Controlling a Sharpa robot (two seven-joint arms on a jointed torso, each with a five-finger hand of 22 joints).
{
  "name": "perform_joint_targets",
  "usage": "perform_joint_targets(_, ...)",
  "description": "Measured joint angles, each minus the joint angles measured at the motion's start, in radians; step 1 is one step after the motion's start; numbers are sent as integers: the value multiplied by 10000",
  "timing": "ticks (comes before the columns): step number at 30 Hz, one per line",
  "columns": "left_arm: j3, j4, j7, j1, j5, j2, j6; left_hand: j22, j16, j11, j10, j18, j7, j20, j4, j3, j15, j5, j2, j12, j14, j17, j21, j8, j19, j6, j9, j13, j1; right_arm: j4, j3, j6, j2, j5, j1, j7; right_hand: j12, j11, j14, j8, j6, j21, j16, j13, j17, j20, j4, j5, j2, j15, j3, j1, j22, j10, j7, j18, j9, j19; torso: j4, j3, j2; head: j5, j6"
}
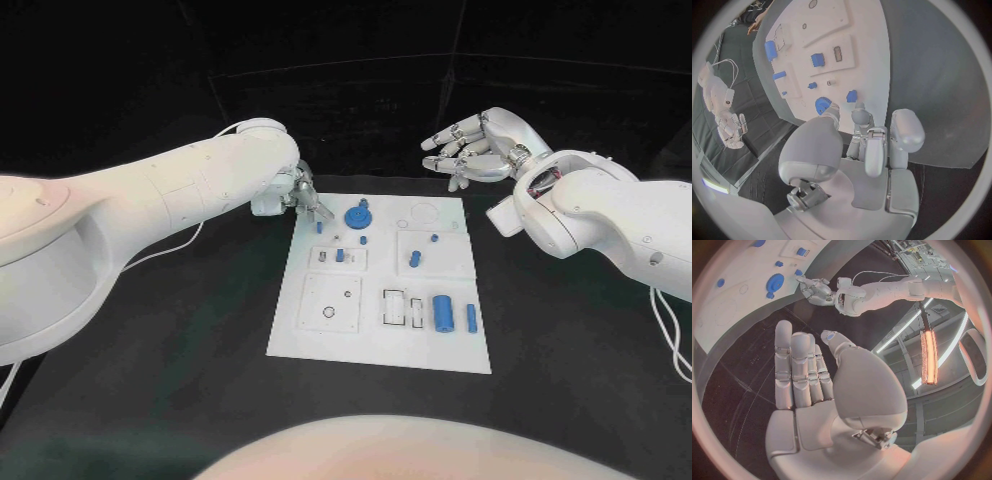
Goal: Assemble the parts on the task board
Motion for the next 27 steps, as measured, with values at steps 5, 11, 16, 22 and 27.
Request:
perform_joint_targets(5, 0, -43, 5, -60, -5, 47, 63, 0, 0, 0, 0, 0, 0, 0, -28, -28, 0, 0, 135, 0, 0, 0, 0, 0, 0, 0, -22, 0, 136, -1, 0, 1, 1, 0, 0, 0, 0, 0, 0, 0, 0, 0, 0, 0, 0, 0, 0, 0, 0, 0, 0, 0, 0, 0, 0, -1, 0, 0, 2, -1, 1, -2, -1)
perform_joint_targets(11, 0, -121, 6, -114, -10, 87, 116, 0, 0, 0, 0, 0, 0, 0, -97, -14, 0, 0, 157, 0, 0, 0, 0, 0, 0, -1, -44, -1, 261, -2, 0, 2, 1, 0, 0, 0, 0, 0, 0, 0, 0, 0, 0, 1, -1, 0, 0, 0, 0, 0, -1, 0, 1, 0, 0, -1, 0, 0, 2, -2, 2, 6, -10)
perform_joint_targets(16, 0, -166, 6, -149, -14, 111, 135, 1, 0, 1, -1, 0, 0, 0, -97, -14, 0, 0, 210, 0, 0, 0, 0, 0, 0, -1, -51, -1, 314, -6, 0, 3, 2, 0, 0, 0, 0, 3, 0, 0, 0, 0, 1, -5, 2, 0, 0, 0, 0, 0, -1, 0, 1, -2, 0, -1, 0, 0, 2, -4, 2, 7, -15)
perform_joint_targets(22, 0, -182, 12, -163, -18, 121, 136, 9, 0, 1, -1, 1, -1, 0, -145, 34, 0, 0, 270, 0, 0, 0, 0, 0, -1, -1, -68, -2, 374, -24, 0, 4, 10, 0, 0, 0, 0, 36, 0, 0, 0, 0, 1, -12, 9, 0, 0, 0, 0, 0, -1, 0, 1, -36, 0, -1, 0, 0, 2, -6, 3, -2, -25)
perform_joint_targets(27, 0, -178, 29, -168, -20, 140, 129, 17, 0, 1, -1, 1, -1, 0, -254, 108, 0, 0, 409, 0, 0, 0, 0, 0, -1, -1, -89, -2, 593, -39, 1, 4, 26, 0, 0, 0, 0, 36, 0, 0, 0, 0, 1, -12, 8, 0, 0, 0, 0, 0, -2, 0, 1, -35, 0, -1, 0, 0, 2, -5, 8, -13, -42)
